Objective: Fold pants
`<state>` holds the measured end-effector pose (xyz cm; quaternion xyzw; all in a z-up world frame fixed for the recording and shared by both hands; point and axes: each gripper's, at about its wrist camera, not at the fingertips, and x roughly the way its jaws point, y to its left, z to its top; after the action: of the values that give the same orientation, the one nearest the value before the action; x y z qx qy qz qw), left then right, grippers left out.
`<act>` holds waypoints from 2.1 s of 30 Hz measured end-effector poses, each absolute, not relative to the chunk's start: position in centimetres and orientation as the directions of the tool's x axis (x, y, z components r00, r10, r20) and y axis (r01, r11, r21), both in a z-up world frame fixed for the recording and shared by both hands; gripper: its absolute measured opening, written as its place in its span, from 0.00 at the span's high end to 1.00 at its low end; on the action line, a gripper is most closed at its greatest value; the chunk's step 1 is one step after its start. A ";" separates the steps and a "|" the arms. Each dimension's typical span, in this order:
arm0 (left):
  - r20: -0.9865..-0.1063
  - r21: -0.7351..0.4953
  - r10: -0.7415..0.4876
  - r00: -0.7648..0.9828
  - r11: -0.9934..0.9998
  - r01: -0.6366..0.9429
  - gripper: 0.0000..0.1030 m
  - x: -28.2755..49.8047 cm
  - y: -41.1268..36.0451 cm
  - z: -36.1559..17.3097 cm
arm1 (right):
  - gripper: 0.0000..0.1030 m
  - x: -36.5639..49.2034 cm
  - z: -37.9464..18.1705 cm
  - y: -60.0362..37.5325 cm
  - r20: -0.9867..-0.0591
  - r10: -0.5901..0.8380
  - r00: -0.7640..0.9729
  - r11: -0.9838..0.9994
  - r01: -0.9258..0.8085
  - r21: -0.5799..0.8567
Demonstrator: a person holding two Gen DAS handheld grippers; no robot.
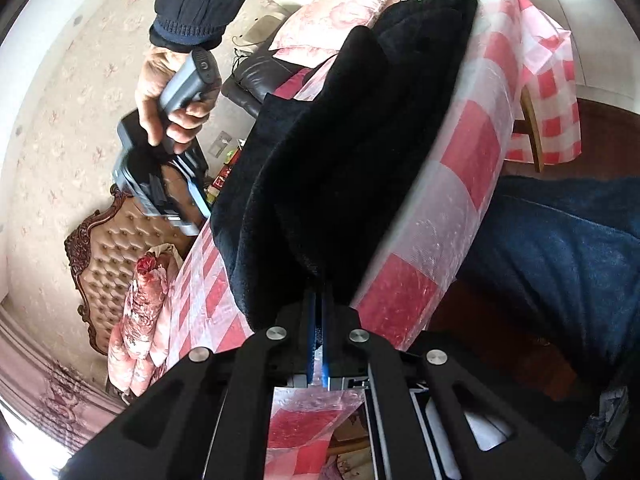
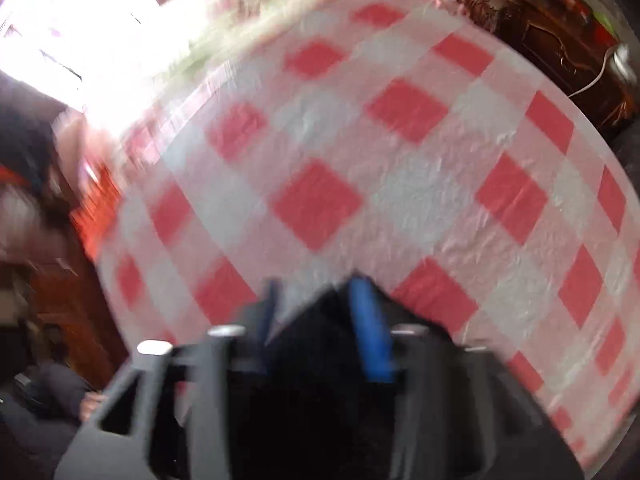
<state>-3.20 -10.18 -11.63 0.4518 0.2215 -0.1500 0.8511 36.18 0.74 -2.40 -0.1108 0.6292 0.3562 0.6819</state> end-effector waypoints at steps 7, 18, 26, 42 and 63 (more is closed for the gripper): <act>-0.509 0.709 -0.051 0.859 0.542 0.452 1.00 -3.1 -9.9 -11.7 | 0.70 34.4 -6.4 3.2 -0.989 0.104 -0.105 0.686 -0.712 0.148; -0.515 0.732 -0.055 0.856 0.492 0.472 1.00 -3.8 -10.3 -12.0 | 0.99 36.2 -4.1 1.2 -0.978 0.206 0.040 0.770 -0.624 0.137; -0.494 0.754 -0.021 0.869 0.487 0.441 1.00 -3.9 -10.3 -12.4 | 0.92 35.5 -5.6 1.0 -0.982 0.182 0.052 0.757 -0.645 0.106; -0.511 0.299 -0.229 0.828 0.856 0.421 0.37 -1.9 -5.0 -7.7 | 0.19 14.9 -4.0 -22.2 -0.888 0.376 0.266 0.913 -0.271 0.305; -0.522 -0.092 -0.466 0.715 0.864 0.496 0.69 5.3 -4.3 -1.9 | 0.21 13.5 -0.7 -25.8 -0.770 0.272 0.577 0.955 -0.260 0.142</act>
<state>5.32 -4.25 -1.93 0.0274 0.2744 -0.2597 0.9255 13.55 -25.81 -0.69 0.0068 0.4346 0.1497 0.8881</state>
